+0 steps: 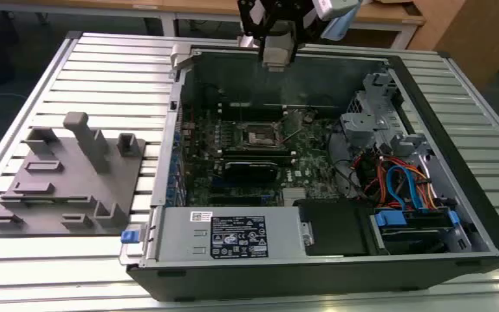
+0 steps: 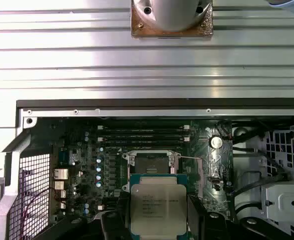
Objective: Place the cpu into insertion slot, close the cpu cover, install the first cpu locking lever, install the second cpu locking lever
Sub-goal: 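Place the cpu into insertion slot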
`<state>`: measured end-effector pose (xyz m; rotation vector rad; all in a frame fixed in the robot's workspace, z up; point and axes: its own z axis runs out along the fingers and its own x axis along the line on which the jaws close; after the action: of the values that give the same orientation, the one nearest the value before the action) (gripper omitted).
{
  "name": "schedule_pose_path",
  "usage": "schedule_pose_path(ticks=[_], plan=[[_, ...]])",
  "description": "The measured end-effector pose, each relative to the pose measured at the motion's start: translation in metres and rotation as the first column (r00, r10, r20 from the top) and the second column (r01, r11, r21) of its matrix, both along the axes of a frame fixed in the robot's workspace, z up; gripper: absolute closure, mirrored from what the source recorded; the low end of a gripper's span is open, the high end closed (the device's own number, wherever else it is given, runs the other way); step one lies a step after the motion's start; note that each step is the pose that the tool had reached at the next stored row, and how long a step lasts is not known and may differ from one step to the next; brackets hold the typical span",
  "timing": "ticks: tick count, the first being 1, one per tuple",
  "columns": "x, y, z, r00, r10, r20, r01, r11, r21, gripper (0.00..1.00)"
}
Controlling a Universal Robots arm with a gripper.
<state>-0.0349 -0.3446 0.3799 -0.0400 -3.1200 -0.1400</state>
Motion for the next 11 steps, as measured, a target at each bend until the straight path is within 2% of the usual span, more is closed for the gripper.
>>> schedule_pose_path(ticks=[11], plan=[[0.0,0.0,0.0,1.0,-0.007,0.0,0.007,1.0,0.0,0.46]])
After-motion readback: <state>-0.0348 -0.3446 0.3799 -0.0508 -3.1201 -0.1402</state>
